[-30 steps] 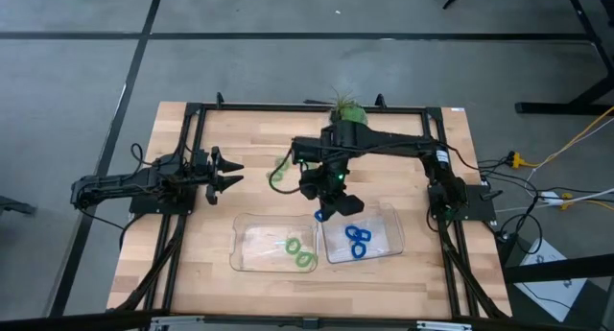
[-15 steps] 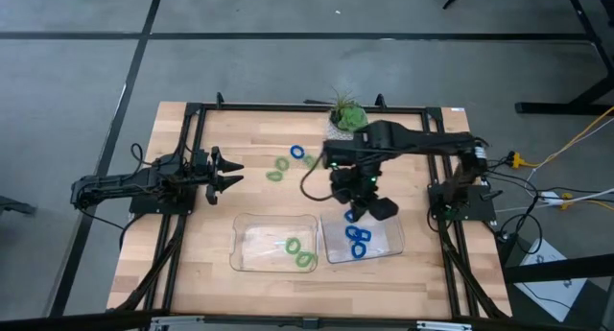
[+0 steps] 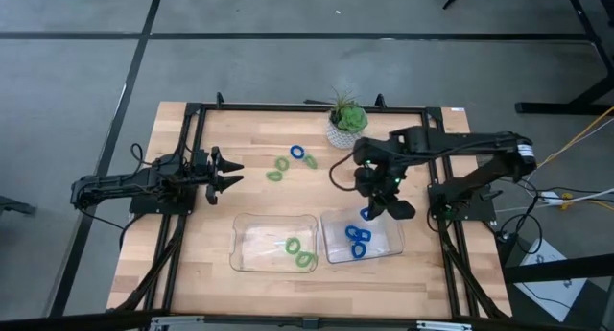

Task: Sort spring keychains
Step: Put the blue spring keychain into the right transparent bin, then put the green spring keychain into the left transparent bin

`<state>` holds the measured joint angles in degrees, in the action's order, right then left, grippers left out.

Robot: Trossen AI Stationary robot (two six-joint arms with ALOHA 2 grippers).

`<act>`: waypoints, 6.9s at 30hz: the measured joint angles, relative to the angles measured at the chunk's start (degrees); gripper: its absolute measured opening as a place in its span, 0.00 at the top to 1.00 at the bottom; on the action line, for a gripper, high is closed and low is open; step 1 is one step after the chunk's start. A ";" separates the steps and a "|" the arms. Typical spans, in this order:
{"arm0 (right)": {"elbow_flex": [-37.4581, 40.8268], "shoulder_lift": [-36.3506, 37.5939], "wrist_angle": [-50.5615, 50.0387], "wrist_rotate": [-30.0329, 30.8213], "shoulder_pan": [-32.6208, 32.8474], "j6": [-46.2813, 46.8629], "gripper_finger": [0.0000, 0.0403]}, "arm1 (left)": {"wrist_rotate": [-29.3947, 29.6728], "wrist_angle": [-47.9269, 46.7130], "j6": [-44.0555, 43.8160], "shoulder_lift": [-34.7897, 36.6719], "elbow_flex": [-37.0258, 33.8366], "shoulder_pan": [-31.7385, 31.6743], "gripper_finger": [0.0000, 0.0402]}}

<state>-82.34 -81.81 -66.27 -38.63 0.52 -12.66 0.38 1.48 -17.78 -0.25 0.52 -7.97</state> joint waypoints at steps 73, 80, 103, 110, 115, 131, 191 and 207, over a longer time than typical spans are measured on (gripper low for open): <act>39.04 7.22 53.68 3.06 0.00 24.12 0.72 | 0.01 0.01 0.00 0.00 -0.01 -0.01 0.56; 39.04 7.20 62.29 3.08 -0.01 24.24 0.72 | 0.00 0.00 0.02 0.00 -0.01 0.00 0.56; 39.00 7.18 81.21 20.03 -4.11 29.35 0.72 | 0.01 0.00 0.02 0.00 -0.01 -0.01 0.56; 38.99 7.18 89.34 20.75 -8.37 30.71 0.72 | 0.02 0.00 0.01 0.00 -0.01 -0.02 0.56; 38.97 7.18 97.59 26.03 -10.74 35.03 0.72 | 0.00 0.00 0.02 0.00 -0.01 -0.01 0.56; 23.93 -2.14 79.99 25.77 -13.09 31.32 0.72 | 0.02 0.02 0.02 0.00 -0.01 -0.02 0.56; -8.22 -43.54 54.40 32.61 -11.92 -13.08 0.45 | 0.00 0.02 0.00 0.00 -0.01 0.00 0.56; -8.35 -46.26 52.17 32.19 -12.75 -6.46 0.52 | 0.00 0.00 0.00 0.00 -0.01 -0.01 0.56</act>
<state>-90.70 -128.07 -14.10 -6.44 -12.24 -19.12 0.38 1.48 -17.78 -0.25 0.51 -7.98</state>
